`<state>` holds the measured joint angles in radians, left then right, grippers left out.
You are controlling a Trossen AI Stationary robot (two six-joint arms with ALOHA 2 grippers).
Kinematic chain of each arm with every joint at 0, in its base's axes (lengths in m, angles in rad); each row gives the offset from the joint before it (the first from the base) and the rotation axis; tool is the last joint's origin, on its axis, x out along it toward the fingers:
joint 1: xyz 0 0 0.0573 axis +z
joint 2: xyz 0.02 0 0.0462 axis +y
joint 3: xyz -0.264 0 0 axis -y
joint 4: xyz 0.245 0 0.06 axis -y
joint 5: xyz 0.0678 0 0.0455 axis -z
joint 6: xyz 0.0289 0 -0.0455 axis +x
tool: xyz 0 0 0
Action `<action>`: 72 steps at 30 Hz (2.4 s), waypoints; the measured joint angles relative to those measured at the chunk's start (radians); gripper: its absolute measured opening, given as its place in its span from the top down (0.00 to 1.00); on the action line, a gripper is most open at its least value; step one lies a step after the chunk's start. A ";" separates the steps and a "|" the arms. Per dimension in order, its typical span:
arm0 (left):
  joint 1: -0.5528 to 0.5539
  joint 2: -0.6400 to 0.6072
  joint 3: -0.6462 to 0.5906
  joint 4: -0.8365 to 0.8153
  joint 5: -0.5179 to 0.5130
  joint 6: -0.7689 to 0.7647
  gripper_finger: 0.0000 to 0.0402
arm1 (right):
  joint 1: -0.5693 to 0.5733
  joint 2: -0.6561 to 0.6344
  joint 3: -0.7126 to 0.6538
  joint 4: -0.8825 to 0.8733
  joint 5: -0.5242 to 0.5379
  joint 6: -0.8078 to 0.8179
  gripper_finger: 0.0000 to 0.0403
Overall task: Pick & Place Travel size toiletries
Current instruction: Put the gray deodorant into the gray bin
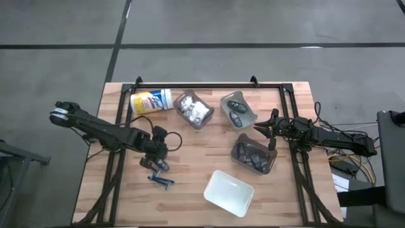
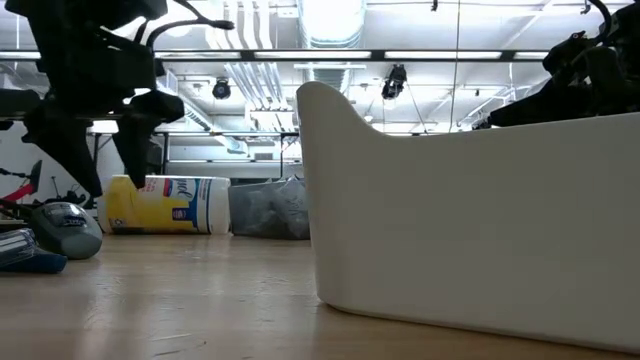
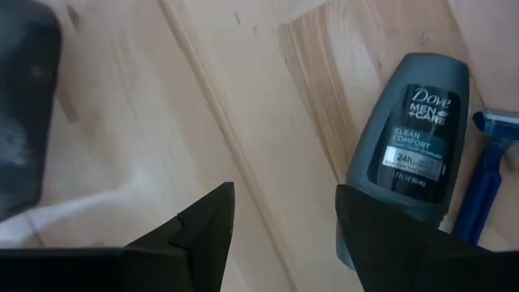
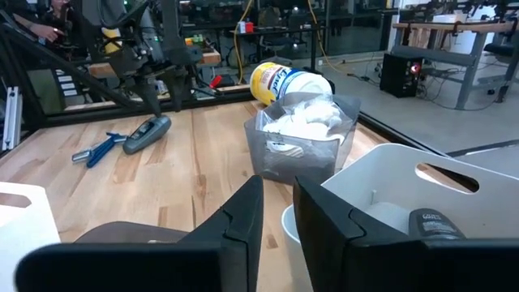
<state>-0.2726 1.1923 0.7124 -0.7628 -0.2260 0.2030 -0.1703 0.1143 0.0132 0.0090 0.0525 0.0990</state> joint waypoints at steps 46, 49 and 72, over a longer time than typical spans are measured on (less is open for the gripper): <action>-0.004 0.236 -0.042 0.087 0.241 -0.228 0.22 | 0.000 0.000 0.000 0.000 0.000 0.002 0.64; -0.005 0.246 -0.025 0.082 0.223 -0.169 0.22 | 0.000 0.000 0.000 0.000 0.000 -0.002 0.62; 0.003 0.378 0.064 0.261 0.165 -0.065 0.38 | 0.000 0.000 0.000 0.000 0.000 0.003 0.51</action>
<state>-0.2695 1.5706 0.7760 -0.5021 -0.0612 0.1377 -0.1707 0.1142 0.0132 0.0090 0.0525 0.1020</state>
